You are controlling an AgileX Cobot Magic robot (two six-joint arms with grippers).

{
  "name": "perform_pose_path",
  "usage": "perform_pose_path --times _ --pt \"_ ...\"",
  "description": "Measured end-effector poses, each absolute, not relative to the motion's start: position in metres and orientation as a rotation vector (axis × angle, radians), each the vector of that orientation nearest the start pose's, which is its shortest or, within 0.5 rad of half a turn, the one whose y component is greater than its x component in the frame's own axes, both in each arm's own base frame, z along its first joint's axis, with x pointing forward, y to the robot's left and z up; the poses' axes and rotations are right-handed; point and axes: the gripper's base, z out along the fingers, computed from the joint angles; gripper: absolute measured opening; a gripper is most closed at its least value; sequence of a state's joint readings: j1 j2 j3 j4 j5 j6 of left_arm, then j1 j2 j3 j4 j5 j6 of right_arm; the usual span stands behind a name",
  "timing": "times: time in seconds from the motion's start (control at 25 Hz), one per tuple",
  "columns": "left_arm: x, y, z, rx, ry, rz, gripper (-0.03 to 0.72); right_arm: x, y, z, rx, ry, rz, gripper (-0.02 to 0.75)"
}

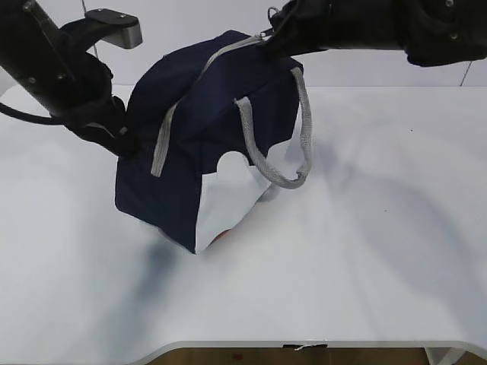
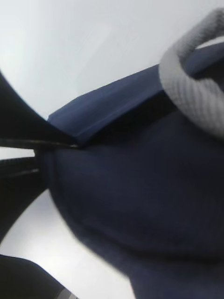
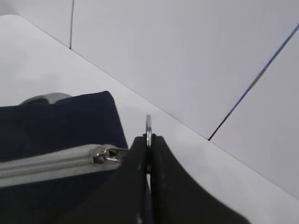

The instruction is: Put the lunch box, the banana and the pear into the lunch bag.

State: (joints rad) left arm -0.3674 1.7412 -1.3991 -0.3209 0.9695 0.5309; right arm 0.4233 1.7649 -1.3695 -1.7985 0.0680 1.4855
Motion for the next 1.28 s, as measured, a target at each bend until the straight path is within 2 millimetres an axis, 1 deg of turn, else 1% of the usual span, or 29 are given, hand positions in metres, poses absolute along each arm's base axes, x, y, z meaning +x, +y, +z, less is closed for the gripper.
perform_pose_path --times 0.12,0.2,0.28,0.44,0.52,0.64,0.72,0.76,0.84,0.92,0.96,1.0,1.08,1.16,1.28 --pt "0.333 -0.151 0.271 1.022 2.561 -0.367 0.003 0.395 0.160 0.310 -0.606 1.765 -0.005 0.006" --pt "0.333 -0.151 0.271 1.025 2.563 -0.366 0.003 0.400 0.154 0.303 -0.597 1.784 -0.017 0.006" --pt "0.333 -0.151 0.270 1.028 2.567 -0.367 0.003 0.406 0.151 0.292 -0.596 1.811 -0.027 0.006" --pt "0.333 -0.151 0.270 1.031 2.570 -0.366 0.003 0.412 0.151 0.280 -0.596 1.840 -0.037 0.006" --pt "0.332 -0.151 0.270 1.034 2.573 -0.365 0.003 0.412 0.152 0.279 -0.601 1.841 -0.021 0.006" --pt "0.331 -0.150 0.270 1.046 2.589 -0.368 0.003 0.412 0.155 0.284 -0.605 1.833 0.027 0.006" --pt "0.329 -0.150 0.269 1.037 2.608 -0.375 0.017 0.412 0.157 0.286 -0.606 1.831 0.059 0.006" --pt "0.329 -0.149 0.269 1.030 2.621 -0.379 0.037 0.412 0.158 0.285 -0.612 1.833 0.078 0.006" --pt "0.328 -0.148 0.269 1.017 2.643 -0.384 0.109 0.411 0.160 0.285 -0.621 1.836 0.111 0.006" --pt "0.327 -0.146 0.271 0.996 2.659 -0.384 0.218 0.410 0.162 0.285 -0.632 1.837 0.133 0.006" --pt "0.326 -0.145 0.272 0.984 2.664 -0.385 0.286 0.409 0.163 0.285 -0.640 1.838 0.143 0.006" --pt "0.324 -0.144 0.277 0.975 2.655 -0.382 0.350 0.409 0.163 0.285 -0.644 1.838 0.151 0.006" --pt "0.319 -0.142 0.288 0.963 2.628 -0.378 0.439 0.409 0.164 0.285 -0.647 1.838 0.157 0.006" --pt "0.313 -0.141 0.302 0.960 2.603 -0.379 0.473 0.409 0.164 0.285 -0.649 1.839 0.160 0.006" --pt "0.312 -0.140 0.327 0.949 2.539 -0.377 0.489 0.408 0.165 0.284 -0.655 1.839 0.169 0.006"
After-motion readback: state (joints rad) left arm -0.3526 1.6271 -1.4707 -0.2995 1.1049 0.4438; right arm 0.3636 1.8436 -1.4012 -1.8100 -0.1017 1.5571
